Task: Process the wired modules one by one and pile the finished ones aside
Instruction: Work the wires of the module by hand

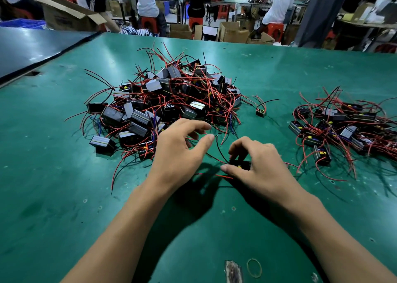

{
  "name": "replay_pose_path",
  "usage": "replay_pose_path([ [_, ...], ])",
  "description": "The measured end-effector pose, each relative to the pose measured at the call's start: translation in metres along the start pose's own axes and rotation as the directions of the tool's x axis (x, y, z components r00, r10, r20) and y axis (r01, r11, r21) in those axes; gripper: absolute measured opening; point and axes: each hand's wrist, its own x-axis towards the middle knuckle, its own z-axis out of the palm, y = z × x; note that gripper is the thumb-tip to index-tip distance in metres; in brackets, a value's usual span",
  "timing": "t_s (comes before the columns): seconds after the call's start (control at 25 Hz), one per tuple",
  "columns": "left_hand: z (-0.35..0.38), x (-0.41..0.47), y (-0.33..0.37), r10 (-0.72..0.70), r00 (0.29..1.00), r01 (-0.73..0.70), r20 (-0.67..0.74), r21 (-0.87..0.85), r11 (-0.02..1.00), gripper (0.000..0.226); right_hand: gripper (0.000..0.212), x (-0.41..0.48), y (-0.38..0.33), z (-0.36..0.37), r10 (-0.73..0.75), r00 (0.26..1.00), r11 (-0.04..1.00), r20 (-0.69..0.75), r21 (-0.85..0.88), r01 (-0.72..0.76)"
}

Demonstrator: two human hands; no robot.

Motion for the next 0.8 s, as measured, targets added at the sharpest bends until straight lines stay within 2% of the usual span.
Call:
replay_pose_path([
  [0.08,-0.006,-0.001,0.003,0.046,0.993,-0.041,0.107,-0.044,0.998,0.009,0.029,0.001,0.003,0.000,0.000,1.000,1.000,0.015,-0.016,0.001],
  [0.16,-0.009,-0.004,0.007,0.091,0.953,-0.086,0.290,-0.030,0.996,0.008,0.025,0.002,0.006,-0.001,-0.013,1.000,0.998,0.004,-0.061,0.013],
  [0.24,-0.007,-0.008,0.009,0.138,0.895,-0.187,0.424,0.075,0.979,0.010,0.025,0.001,0.008,-0.001,-0.022,1.000,0.997,-0.011,-0.079,0.021],
  [0.36,-0.002,-0.013,0.010,0.109,0.838,-0.307,0.535,0.296,0.905,0.029,0.022,0.001,0.006,0.003,-0.083,0.996,0.995,-0.032,-0.066,0.081],
  [0.44,0.000,-0.014,0.010,0.069,0.830,-0.347,0.554,0.415,0.841,0.028,0.021,0.002,0.005,0.007,-0.146,0.989,0.986,-0.036,-0.087,0.142],
  [0.52,-0.001,-0.013,0.009,0.053,0.831,-0.343,0.553,0.436,0.832,0.020,0.027,0.003,0.005,0.008,-0.176,0.984,0.975,-0.008,-0.136,0.173],
  [0.6,-0.004,-0.011,0.007,0.070,0.840,-0.323,0.537,0.394,0.860,0.013,0.032,0.003,0.006,0.009,-0.164,0.986,0.968,0.035,-0.185,0.168],
  [0.68,-0.007,-0.009,0.005,0.071,0.853,-0.275,0.517,0.329,0.903,0.010,0.028,0.003,0.007,0.011,-0.144,0.986,0.964,0.079,-0.214,0.158],
  [0.8,-0.012,-0.007,0.004,0.069,0.898,-0.168,0.434,0.193,0.967,0.005,0.019,0.003,0.006,0.012,-0.158,0.985,0.974,0.063,-0.153,0.166],
])
